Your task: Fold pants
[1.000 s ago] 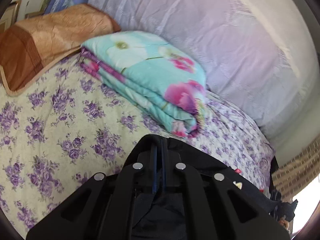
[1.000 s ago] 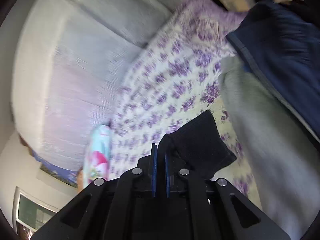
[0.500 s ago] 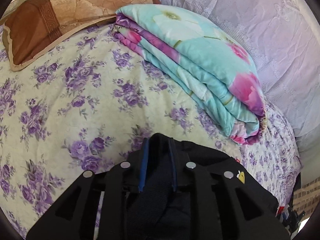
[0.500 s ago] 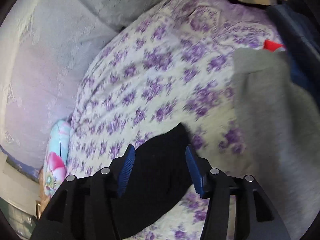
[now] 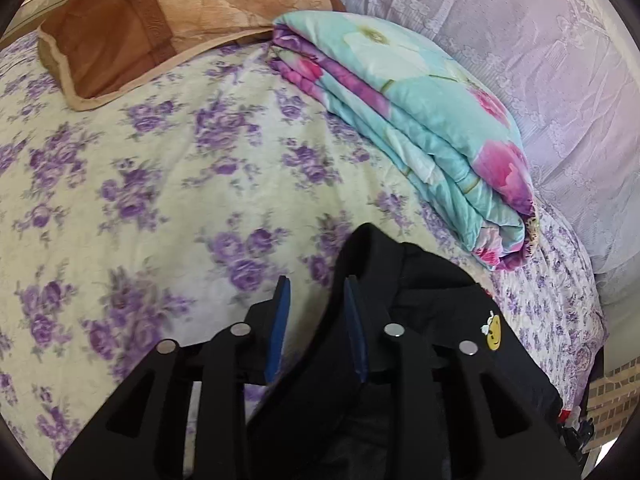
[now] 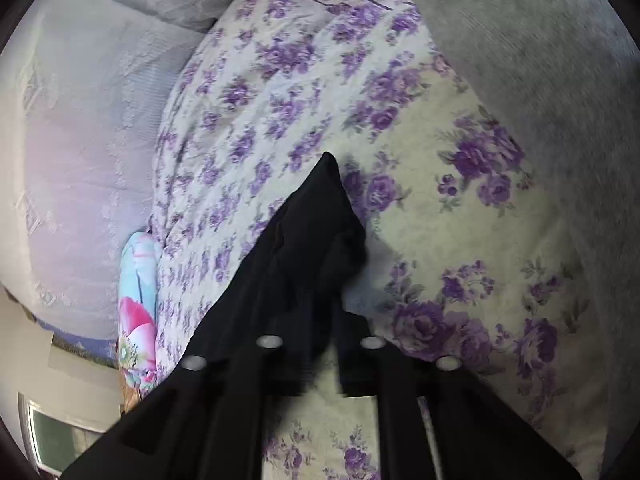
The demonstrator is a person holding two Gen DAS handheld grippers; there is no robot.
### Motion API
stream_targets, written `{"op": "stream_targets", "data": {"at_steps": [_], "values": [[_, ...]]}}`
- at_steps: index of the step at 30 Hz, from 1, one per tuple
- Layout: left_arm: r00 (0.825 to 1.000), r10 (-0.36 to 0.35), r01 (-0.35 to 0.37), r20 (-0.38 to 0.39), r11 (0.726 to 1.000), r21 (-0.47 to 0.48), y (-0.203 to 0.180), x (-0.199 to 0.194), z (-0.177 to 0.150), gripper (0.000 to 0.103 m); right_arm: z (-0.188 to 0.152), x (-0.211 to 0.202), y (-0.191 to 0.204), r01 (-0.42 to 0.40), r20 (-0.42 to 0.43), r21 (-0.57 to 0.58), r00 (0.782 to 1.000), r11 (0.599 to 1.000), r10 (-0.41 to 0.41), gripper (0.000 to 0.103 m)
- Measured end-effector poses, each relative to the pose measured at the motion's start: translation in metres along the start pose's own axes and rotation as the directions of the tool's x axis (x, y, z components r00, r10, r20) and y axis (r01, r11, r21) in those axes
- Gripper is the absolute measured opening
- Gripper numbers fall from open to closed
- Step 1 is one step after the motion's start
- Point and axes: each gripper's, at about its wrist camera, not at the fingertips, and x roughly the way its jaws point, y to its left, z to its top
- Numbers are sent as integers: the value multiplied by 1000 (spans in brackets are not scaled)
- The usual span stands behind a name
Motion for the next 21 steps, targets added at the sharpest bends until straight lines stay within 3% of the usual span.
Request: {"op": "stream_targets", "data": {"at_steps": [4,5,9,11,13,15,21], "values": [[1000,6,-6,-6,1000,-25,20,-11,-8,37,0,-22,-4,64,48,-23,997,998,-63,6],[1000,12,-12,-9,1000,-26,23,-12,-9,41,0,-23,-10,84,36,-24,996,996,-83,6],[999,23,-23,-36,1000,-6,16,-4,-8,44,-11,-18,-7,155,-24,-76,987,985,-157,11],[999,18,-18,-50,1000,12,5,4,-3,47,-9,-28,-4,115,-19,-48,993,992,-116,15],[998,29,-26,-53,999,45,-9,12,3,51,-5,-40,6,107,32,-61,994,992,-105,31],[998,26,-22,-58,997,67,-22,22,11,53,3,-49,16,110,66,-94,992,989,-104,41],[995,52,-43,-80,994,104,-45,52,29,60,32,-44,29,106,100,-115,990,988,-95,43]]}}
